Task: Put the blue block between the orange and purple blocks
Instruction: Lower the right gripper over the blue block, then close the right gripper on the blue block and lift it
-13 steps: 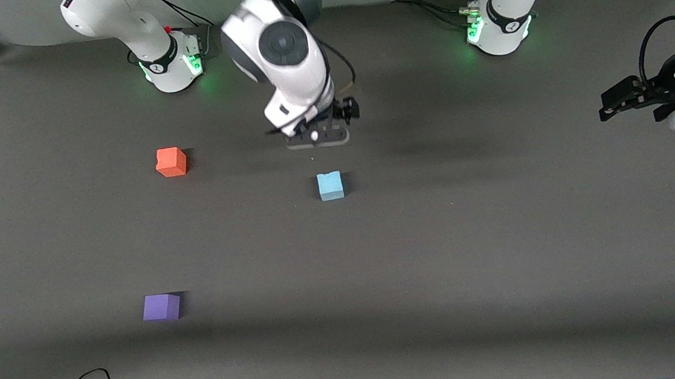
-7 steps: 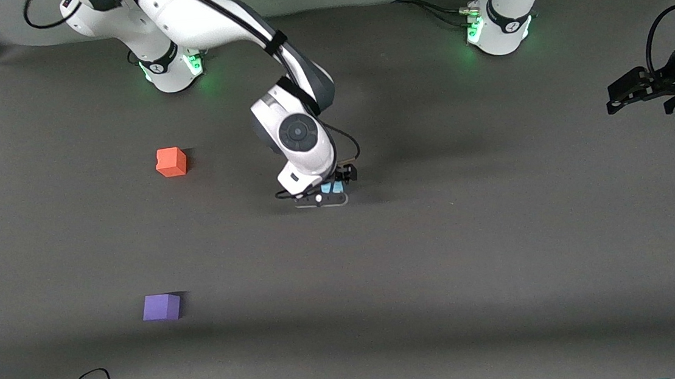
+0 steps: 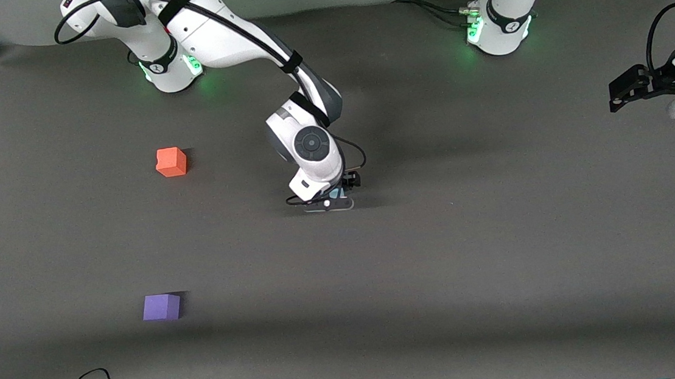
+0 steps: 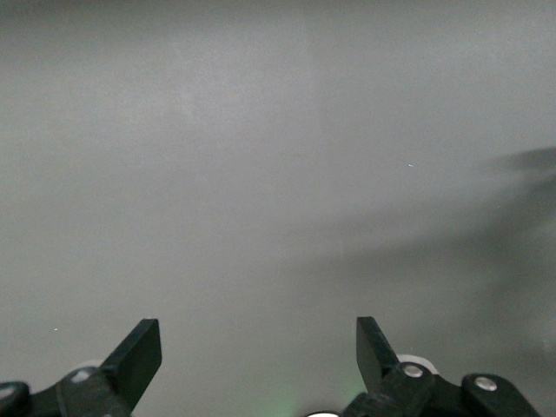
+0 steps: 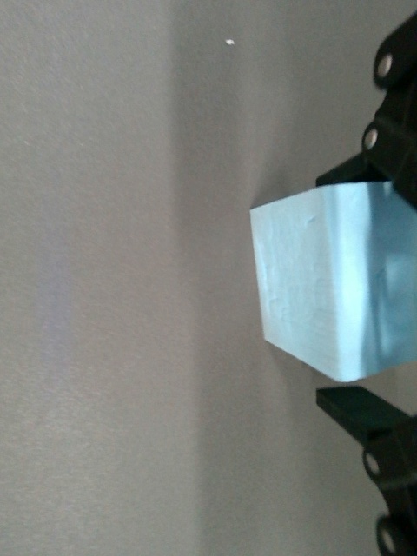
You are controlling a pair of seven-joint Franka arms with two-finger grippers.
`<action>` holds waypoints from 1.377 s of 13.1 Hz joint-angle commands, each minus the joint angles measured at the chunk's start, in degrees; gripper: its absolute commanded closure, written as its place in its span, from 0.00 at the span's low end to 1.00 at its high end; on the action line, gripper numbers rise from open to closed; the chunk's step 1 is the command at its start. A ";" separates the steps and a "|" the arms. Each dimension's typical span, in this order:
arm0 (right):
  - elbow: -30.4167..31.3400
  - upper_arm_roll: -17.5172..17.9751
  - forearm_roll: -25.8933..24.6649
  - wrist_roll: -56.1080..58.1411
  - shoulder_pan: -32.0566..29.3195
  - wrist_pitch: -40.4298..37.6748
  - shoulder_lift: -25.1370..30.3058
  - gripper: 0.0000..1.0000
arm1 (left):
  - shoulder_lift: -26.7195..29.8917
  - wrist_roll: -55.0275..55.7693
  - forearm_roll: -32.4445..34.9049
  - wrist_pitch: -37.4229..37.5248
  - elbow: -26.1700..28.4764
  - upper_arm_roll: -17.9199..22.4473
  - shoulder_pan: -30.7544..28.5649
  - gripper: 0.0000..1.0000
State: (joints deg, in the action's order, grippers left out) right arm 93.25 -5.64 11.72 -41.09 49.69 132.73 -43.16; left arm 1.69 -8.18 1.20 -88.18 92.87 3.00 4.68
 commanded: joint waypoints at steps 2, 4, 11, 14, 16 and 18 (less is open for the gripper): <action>-0.09 -0.25 -0.91 0.83 0.40 -0.10 -0.08 0.51 | 1.39 -1.31 0.03 0.90 0.65 0.51 0.42 0.00; -0.35 -0.25 -0.91 3.54 -0.21 -1.24 0.44 0.55 | 1.39 -1.22 -0.15 0.90 0.65 0.52 0.50 0.00; -18.94 -2.01 1.01 6.37 -5.73 -28.89 10.29 0.55 | 1.56 -0.52 -0.32 0.38 0.82 0.43 0.59 0.00; -31.62 -2.36 4.19 6.46 -8.03 -37.97 10.03 0.55 | 1.48 -0.52 -0.76 0.20 1.00 0.51 0.50 0.00; -32.70 -2.18 4.19 7.16 -10.40 -39.04 10.47 0.55 | 0.78 -0.17 -1.99 0.55 0.74 0.69 0.41 0.00; -32.35 -2.71 3.40 10.57 -12.32 -39.30 12.13 0.55 | 0.77 0.01 -2.08 0.38 0.56 0.69 0.41 0.00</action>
State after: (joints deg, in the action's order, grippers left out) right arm 62.85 -8.11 14.44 -34.20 39.42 94.55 -30.25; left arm 1.69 -8.23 0.01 -88.13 93.14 3.10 4.68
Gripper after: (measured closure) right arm 0.383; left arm 0.000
